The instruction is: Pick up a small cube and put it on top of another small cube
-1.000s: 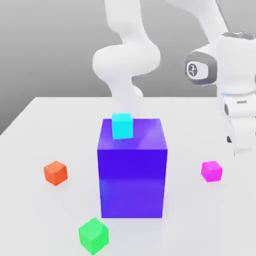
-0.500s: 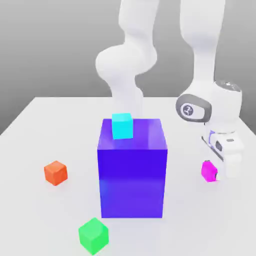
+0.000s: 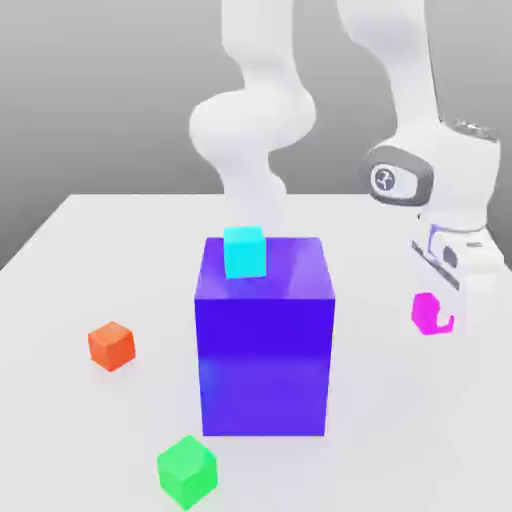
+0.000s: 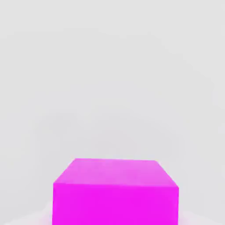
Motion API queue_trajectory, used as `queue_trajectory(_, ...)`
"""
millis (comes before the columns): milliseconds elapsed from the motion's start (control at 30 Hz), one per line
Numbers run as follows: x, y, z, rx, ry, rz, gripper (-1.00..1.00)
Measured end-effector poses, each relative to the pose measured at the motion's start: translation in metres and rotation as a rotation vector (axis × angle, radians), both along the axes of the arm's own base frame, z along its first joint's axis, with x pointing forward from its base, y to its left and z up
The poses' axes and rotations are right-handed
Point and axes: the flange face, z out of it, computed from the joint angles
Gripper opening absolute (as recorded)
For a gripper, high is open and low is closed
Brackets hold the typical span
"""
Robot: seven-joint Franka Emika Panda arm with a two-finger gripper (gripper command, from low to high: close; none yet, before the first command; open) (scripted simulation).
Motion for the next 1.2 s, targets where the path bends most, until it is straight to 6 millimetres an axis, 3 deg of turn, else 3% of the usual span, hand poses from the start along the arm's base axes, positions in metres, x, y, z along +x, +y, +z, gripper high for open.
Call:
queue_trajectory(300,0.112,-0.043,0.001,-0.042,0.068,0.009,-1.0)
queue_trajectory(533,0.195,-0.1,0.019,-0.036,0.09,0.028,-1.0)
queue_trajectory(700,0.242,-0.145,0.041,-0.02,0.08,0.068,-1.0)
queue_trajectory(933,0.288,-0.206,0.081,0.002,0.036,0.17,-1.0)
queue_trajectory(1200,0.277,-0.268,0.087,0.023,0.001,0.348,-1.0)
